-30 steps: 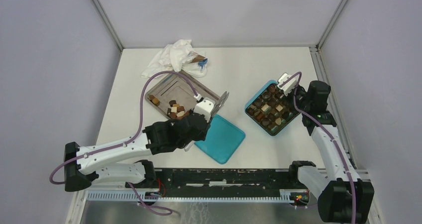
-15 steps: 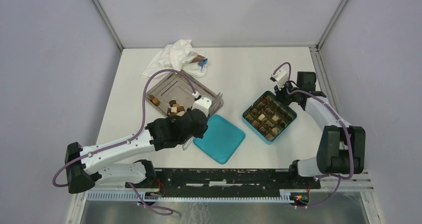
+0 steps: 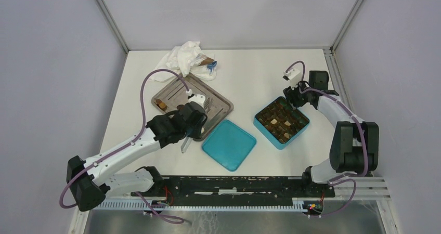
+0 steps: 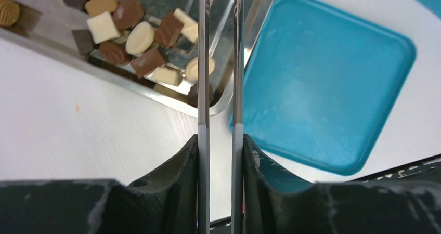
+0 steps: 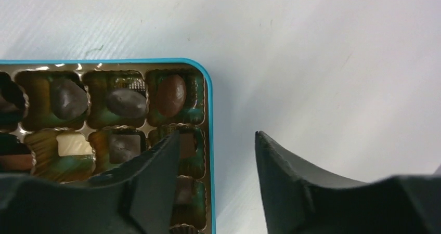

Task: Pack the chocolate
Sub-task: Place the packing box at the center of the board, then pick up the fake chocolate from the plate.

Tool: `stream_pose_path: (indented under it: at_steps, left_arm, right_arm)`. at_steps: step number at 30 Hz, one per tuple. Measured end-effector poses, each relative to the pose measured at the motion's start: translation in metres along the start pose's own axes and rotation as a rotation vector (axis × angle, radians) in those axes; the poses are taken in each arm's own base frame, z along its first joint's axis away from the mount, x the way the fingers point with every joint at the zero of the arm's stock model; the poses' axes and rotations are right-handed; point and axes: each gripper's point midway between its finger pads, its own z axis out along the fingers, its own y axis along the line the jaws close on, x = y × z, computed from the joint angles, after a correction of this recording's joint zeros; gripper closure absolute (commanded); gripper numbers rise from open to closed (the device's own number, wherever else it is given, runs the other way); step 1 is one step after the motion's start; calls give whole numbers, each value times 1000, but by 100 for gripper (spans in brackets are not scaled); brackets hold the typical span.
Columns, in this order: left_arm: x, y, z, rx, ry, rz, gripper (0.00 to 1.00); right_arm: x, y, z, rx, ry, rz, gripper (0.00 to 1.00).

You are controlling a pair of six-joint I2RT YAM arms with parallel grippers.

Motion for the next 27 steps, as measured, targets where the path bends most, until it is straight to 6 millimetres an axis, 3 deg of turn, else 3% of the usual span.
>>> stream_pose_path:
  at_steps: [10, 27]
  left_arm:
    - [30, 27, 3, -127, 188, -6, 63]
    - [40, 39, -5, -185, 330, 15, 59]
  right_arm:
    - [-49, 6, -42, 20, -184, -65, 32]
    - [-48, 24, -39, -65, -204, -57, 32]
